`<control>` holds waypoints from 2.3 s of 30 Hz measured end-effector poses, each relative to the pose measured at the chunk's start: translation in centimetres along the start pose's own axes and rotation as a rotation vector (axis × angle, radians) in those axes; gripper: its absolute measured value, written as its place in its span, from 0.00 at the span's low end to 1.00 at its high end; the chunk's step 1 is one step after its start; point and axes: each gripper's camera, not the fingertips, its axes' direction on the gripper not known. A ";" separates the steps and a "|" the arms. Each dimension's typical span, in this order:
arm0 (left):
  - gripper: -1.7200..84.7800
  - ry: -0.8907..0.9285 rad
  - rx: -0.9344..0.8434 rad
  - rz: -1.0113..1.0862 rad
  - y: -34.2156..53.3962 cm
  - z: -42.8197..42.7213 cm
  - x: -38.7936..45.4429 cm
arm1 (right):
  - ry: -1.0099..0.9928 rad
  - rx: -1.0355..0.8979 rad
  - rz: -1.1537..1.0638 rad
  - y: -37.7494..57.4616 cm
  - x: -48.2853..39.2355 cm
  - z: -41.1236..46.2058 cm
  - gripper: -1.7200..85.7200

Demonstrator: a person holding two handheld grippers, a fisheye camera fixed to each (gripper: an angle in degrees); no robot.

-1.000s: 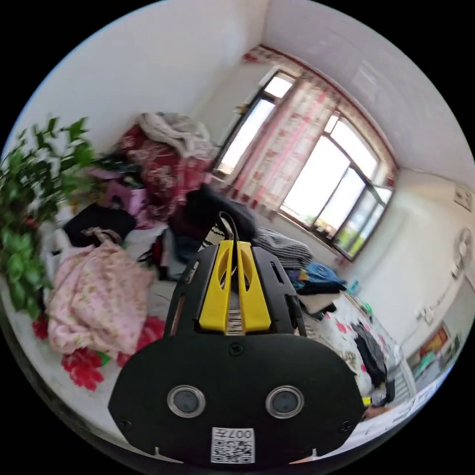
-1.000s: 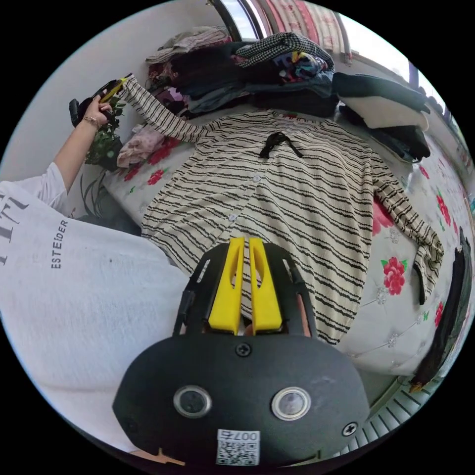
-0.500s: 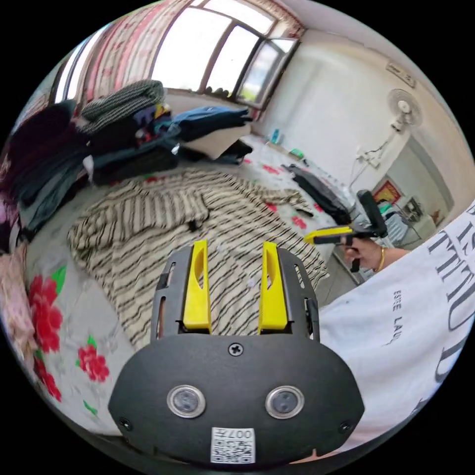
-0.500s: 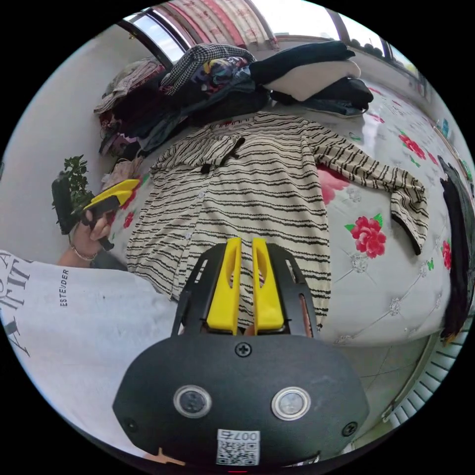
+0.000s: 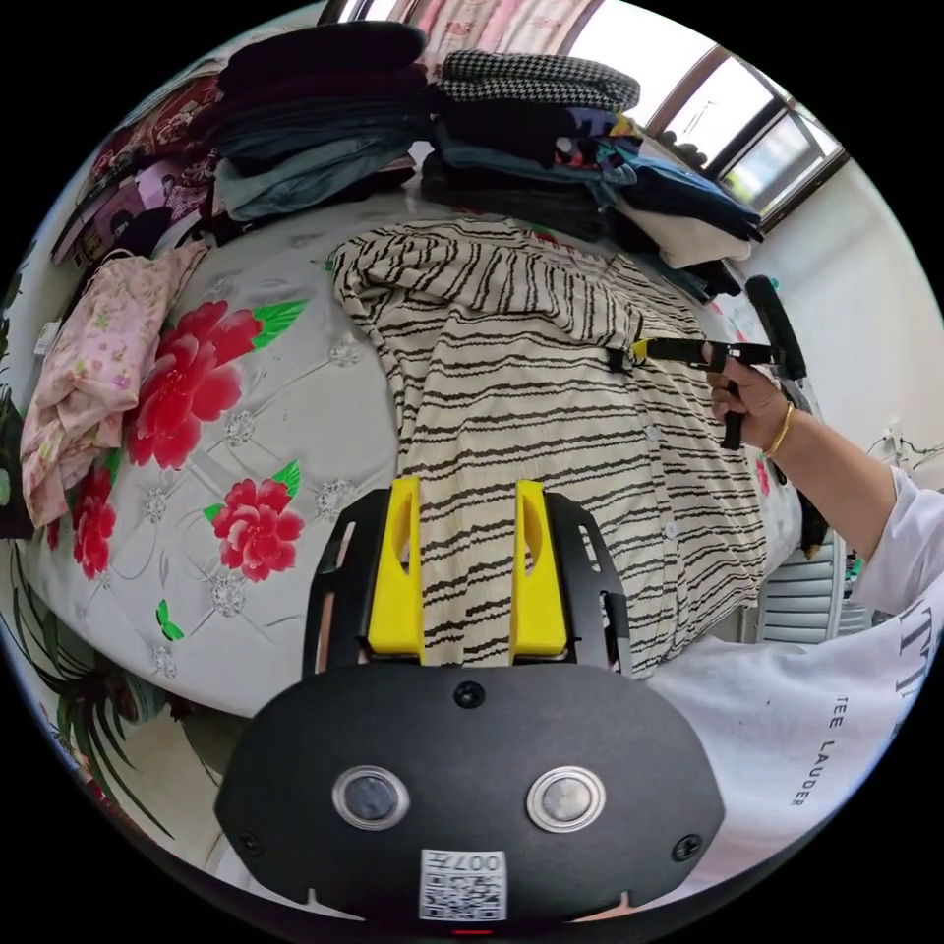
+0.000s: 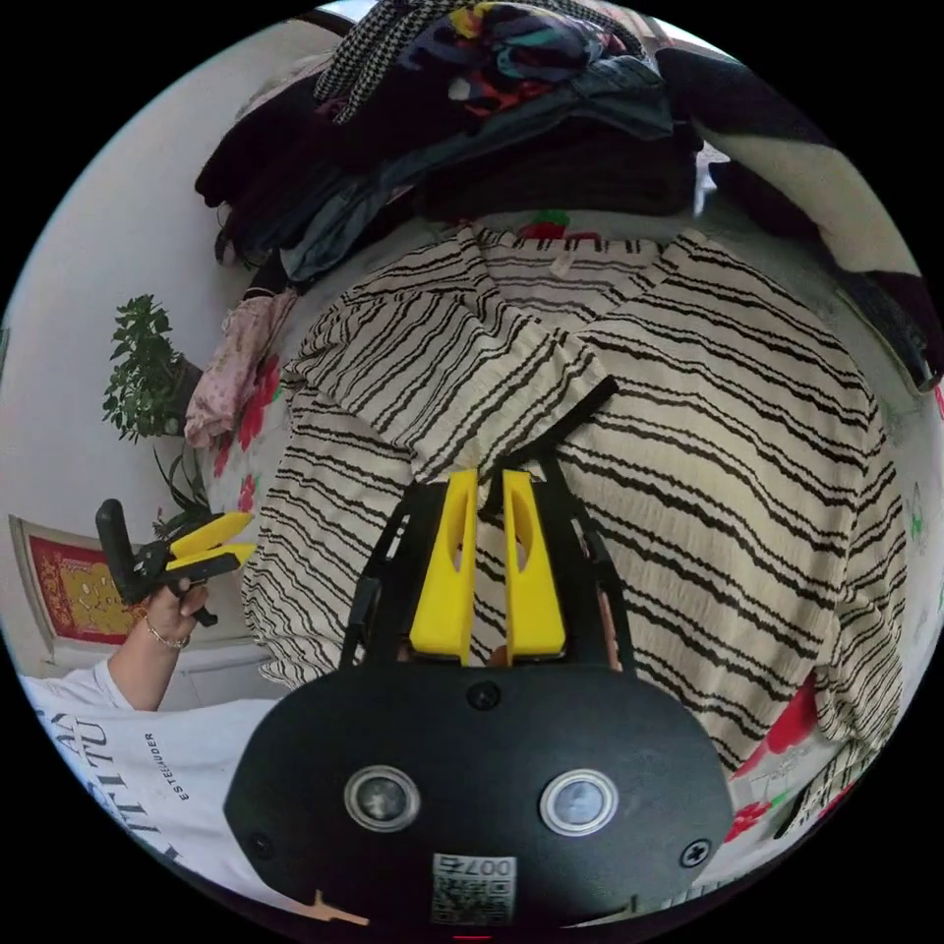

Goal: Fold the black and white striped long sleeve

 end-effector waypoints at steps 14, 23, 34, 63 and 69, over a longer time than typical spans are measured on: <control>0.16 -0.111 -0.081 0.026 -1.4 2.2 1.3 | 0.216 -0.016 -0.195 13.1 0.3 -8.1 0.02; 0.16 -0.085 0.061 0.051 -6.3 -1.6 1.2 | 0.223 0.111 -0.154 15.5 0.7 -11.5 0.02; 0.15 -0.129 -0.048 0.049 -14.2 4.6 -1.5 | 0.202 0.214 -0.085 12.4 2.5 -13.1 0.06; 0.12 -0.012 0.031 -0.157 -2.6 -2.7 -6.5 | 0.556 0.445 0.758 27.3 18.3 -25.6 0.02; 0.12 -0.002 0.112 -0.125 -1.4 -5.8 -6.9 | 0.582 0.853 0.352 20.6 7.9 -37.8 0.02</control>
